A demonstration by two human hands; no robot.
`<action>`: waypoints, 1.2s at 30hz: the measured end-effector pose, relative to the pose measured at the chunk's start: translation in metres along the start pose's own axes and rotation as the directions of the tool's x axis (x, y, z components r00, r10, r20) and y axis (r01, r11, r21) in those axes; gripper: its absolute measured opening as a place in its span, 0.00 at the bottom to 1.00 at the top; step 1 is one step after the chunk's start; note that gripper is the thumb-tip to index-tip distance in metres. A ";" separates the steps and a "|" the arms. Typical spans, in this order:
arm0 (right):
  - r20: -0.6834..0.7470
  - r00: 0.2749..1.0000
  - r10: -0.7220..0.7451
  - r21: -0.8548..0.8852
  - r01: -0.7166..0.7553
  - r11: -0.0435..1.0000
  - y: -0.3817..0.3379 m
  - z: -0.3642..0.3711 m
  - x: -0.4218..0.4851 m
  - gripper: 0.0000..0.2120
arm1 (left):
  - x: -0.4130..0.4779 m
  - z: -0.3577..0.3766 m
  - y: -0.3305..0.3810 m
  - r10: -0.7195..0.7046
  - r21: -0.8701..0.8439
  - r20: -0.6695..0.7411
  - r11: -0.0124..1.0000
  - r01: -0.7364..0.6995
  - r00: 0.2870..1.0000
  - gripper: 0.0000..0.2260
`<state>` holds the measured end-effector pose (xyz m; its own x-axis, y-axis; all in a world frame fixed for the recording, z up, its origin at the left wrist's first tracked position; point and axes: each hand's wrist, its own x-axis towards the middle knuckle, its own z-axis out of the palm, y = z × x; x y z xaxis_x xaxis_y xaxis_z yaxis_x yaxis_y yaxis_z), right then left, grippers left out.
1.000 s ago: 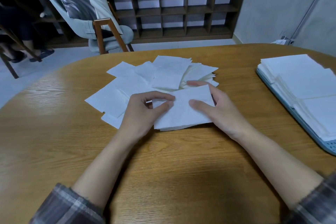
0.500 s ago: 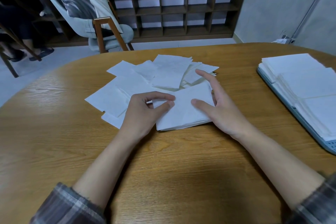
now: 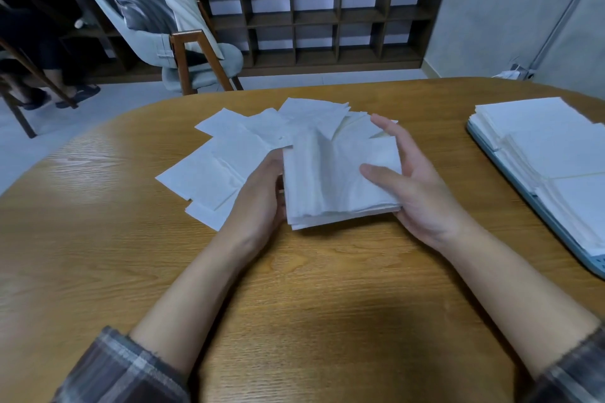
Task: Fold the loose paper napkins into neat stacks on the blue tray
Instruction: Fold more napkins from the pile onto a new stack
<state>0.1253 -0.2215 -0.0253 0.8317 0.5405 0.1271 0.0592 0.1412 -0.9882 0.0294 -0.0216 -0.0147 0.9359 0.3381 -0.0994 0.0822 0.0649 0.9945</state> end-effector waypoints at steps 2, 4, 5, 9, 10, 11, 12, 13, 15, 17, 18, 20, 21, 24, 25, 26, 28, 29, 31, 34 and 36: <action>-0.043 0.998 -0.048 -0.271 0.034 0.962 0.008 0.000 0.002 0.32 | 0.002 0.001 -0.001 -0.049 -0.149 0.042 0.987 0.055 0.998 0.22; -0.052 0.996 -0.068 -0.377 0.043 0.925 0.011 0.001 0.002 0.32 | 0.001 -0.001 -0.005 0.028 -0.042 0.090 0.999 -0.025 0.995 0.21; -0.051 0.996 -0.073 -0.388 0.048 0.920 0.011 0.003 0.002 0.32 | -0.001 -0.001 -0.005 0.102 0.076 0.114 0.991 -0.111 0.988 0.16; -0.001 0.997 -0.071 -0.347 0.066 0.935 0.004 0.004 -0.001 0.34 | -0.001 -0.009 -0.012 0.224 0.244 0.207 0.931 -0.272 0.952 0.25; 0.038 0.998 -0.053 -0.297 0.062 0.953 0.001 0.003 -0.001 0.35 | 0.000 -0.010 -0.013 0.240 0.257 0.210 0.922 -0.291 0.948 0.27; 0.088 0.996 -0.034 -0.234 0.054 0.971 -0.003 0.001 -0.003 0.35 | 0.000 -0.011 -0.012 0.255 0.270 0.211 0.912 -0.307 0.944 0.28; 0.134 0.991 -0.017 -0.177 0.041 0.983 -0.006 -0.002 -0.003 0.35 | 0.001 -0.012 -0.013 0.267 0.275 0.207 0.907 -0.318 0.941 0.28; 0.168 0.986 -0.011 -0.136 0.035 0.990 -0.008 -0.004 -0.004 0.34 | 0.001 -0.012 -0.013 0.276 0.268 0.204 0.907 -0.325 0.939 0.29; 0.165 0.986 -0.017 -0.110 0.036 0.993 -0.007 -0.006 -0.005 0.35 | 0.001 -0.012 -0.014 0.282 0.248 0.190 0.913 -0.323 0.941 0.30; 0.102 0.994 -0.037 -0.137 0.051 0.989 -0.004 -0.006 -0.006 0.37 | -0.001 -0.012 -0.014 0.293 0.281 0.171 0.901 -0.331 0.941 0.31; 0.079 0.995 -0.053 -0.159 0.065 0.985 -0.002 -0.006 -0.008 0.39 | -0.004 -0.010 -0.014 0.303 0.307 0.164 0.889 -0.340 0.939 0.32; 0.058 0.995 -0.084 -0.227 0.095 0.969 0.001 -0.007 -0.011 0.40 | -0.010 -0.005 -0.014 0.317 0.333 0.158 0.874 -0.353 0.935 0.33; 0.053 0.995 -0.089 -0.262 0.100 0.960 0.002 -0.008 -0.012 0.40 | -0.013 -0.002 -0.015 0.318 0.341 0.154 0.872 -0.352 0.936 0.33; 0.027 0.997 -0.078 -0.293 0.082 0.953 0.004 -0.004 -0.016 0.41 | -0.018 0.005 -0.018 0.309 0.357 0.153 0.868 -0.344 0.939 0.33; 0.013 0.997 -0.078 -0.292 0.078 0.953 0.006 -0.003 -0.016 0.41 | -0.018 0.007 -0.019 0.315 0.358 0.146 0.867 -0.347 0.938 0.33; 0.000 0.997 -0.080 -0.290 0.076 0.954 0.008 -0.002 -0.016 0.41 | -0.019 0.009 -0.020 0.323 0.351 0.133 0.869 -0.349 0.937 0.33; -0.016 0.997 -0.077 -0.265 0.070 0.962 0.010 -0.002 -0.016 0.41 | -0.021 0.010 -0.019 0.329 0.328 0.108 0.879 -0.346 0.938 0.30; -0.017 0.997 -0.075 -0.239 0.069 0.969 0.009 -0.002 -0.017 0.41 | -0.023 0.011 -0.019 0.336 0.323 0.097 0.880 -0.349 0.937 0.29; -0.015 0.998 -0.063 -0.177 0.059 0.982 0.008 -0.002 -0.020 0.43 | -0.026 0.013 -0.019 0.348 0.314 0.062 0.883 -0.350 0.935 0.25; 0.006 0.999 -0.041 -0.131 0.042 0.991 0.004 -0.003 -0.031 0.44 | -0.033 0.016 -0.017 0.368 0.295 0.035 0.885 -0.361 0.929 0.23; 0.038 0.998 -0.041 -0.175 0.047 0.984 0.001 -0.007 -0.041 0.42 | -0.040 0.022 -0.015 0.376 0.302 0.024 0.881 -0.365 0.926 0.23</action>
<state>0.0948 -0.2493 -0.0317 0.8070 0.5654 0.1702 0.1934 0.0194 -0.9809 -0.0018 -0.0569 -0.0250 0.9060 0.3148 0.2828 -0.1664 -0.3495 0.9220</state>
